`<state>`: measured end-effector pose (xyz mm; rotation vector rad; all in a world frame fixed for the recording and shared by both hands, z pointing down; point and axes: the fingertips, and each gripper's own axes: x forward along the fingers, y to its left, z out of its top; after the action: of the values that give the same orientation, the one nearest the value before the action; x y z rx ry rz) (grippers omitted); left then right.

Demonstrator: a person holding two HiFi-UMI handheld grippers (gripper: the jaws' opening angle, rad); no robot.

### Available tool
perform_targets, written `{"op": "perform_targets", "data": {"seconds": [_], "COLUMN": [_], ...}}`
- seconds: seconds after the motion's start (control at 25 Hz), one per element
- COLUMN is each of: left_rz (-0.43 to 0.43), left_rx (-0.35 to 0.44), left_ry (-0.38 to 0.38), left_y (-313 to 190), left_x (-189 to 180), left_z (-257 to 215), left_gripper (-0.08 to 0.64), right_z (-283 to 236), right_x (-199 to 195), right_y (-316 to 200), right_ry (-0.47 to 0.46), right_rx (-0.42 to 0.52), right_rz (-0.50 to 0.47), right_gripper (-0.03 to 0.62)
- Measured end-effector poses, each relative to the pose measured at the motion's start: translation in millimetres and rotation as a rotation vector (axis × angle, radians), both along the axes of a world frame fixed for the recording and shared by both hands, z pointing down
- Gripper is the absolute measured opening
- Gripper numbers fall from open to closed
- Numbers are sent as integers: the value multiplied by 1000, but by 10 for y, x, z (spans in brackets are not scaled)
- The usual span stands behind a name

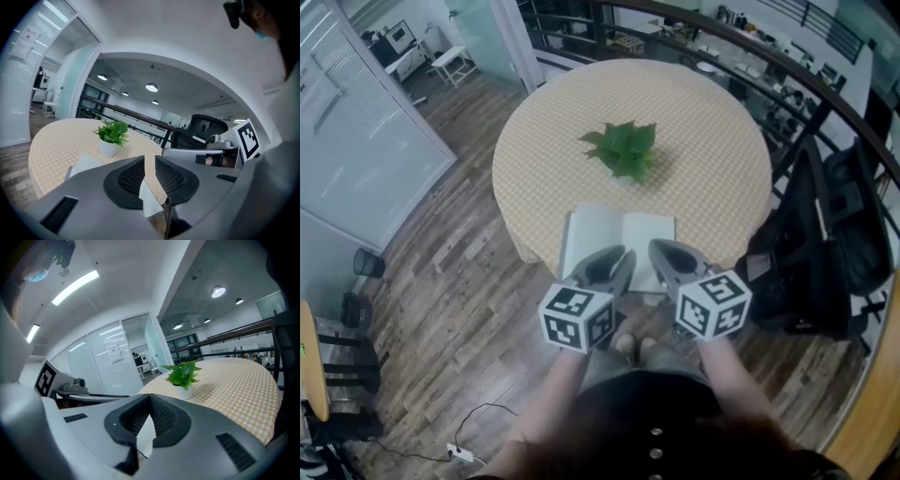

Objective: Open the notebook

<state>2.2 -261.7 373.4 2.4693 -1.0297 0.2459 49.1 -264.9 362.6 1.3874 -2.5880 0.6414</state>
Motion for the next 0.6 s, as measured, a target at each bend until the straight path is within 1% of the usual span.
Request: {"op": "perform_targets", "data": {"seconds": [0.16,0.36,0.52,0.6], "left_rz": [36,56,57,60], "left_rx": [2,13,4,5], "left_ry": [17,9,5,4], "left_y": [72,150,198,201], "left_x": [160,247,290,321], "left_z": [-65,-85,-58,-48], "left_gripper": [78,67,52,40], "right_z": [-107,-84,-26,-29], "right_x": [175,298,292,281], "right_y": [85,206,289,308], "right_ry": [0,-16,-13,-4], "right_rx": [28,23,3,8], "right_rz": [31,53,39,29], "right_gripper": [11,11,12,11]}}
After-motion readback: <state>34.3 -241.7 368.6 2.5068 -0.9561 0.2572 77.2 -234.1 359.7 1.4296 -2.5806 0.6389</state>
